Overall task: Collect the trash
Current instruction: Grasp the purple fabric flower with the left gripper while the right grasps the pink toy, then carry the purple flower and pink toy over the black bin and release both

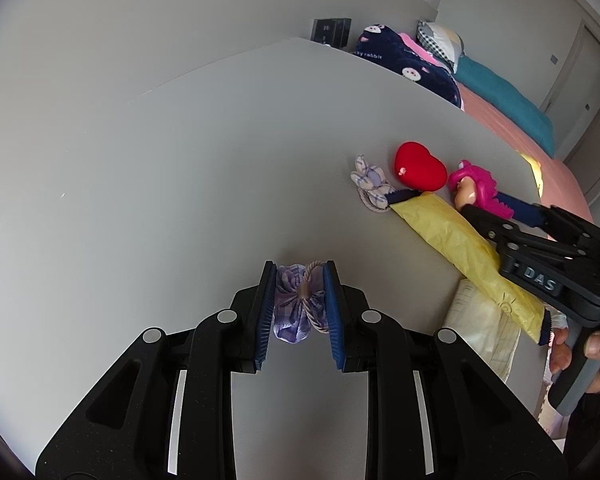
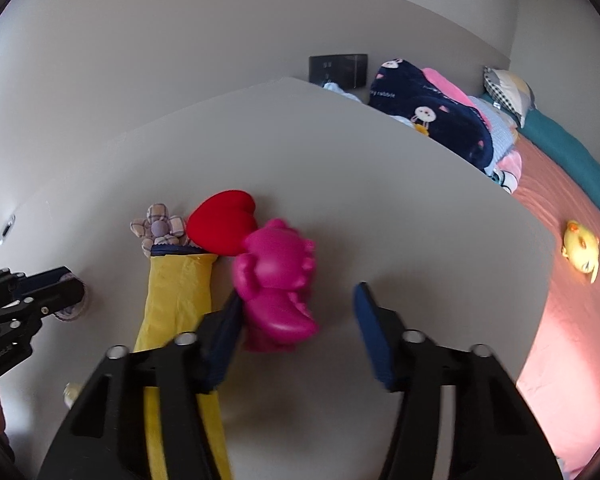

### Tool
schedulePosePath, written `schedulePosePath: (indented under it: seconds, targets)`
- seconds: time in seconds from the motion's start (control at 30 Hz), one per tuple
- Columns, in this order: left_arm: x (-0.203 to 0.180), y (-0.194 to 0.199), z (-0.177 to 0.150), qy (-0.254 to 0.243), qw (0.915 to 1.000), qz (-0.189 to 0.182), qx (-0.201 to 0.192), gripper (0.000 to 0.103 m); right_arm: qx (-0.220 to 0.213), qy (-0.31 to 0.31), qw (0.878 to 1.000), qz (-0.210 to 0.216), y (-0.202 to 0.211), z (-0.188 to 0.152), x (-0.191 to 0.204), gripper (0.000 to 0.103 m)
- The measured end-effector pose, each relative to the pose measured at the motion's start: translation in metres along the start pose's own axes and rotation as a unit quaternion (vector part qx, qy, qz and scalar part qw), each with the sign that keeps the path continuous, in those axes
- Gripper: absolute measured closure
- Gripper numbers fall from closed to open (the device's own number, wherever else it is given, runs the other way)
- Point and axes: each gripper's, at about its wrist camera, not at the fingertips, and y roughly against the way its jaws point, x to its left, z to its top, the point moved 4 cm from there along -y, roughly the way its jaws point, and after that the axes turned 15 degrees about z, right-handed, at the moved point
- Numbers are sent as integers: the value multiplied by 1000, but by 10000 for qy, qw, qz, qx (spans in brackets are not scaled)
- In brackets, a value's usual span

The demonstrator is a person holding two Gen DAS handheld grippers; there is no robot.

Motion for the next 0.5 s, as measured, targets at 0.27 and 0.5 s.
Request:
schedulePosePath:
  seconds: [0.27,0.5]
  targets:
    - [5,0,0,71,10000,-38,1,80,-83,-357,9989,297,-2,0,-1,66]
    - [3,5,-1,-2,10000,-27,-75,80,-314,-581,9970,395,18,0,-4,66]
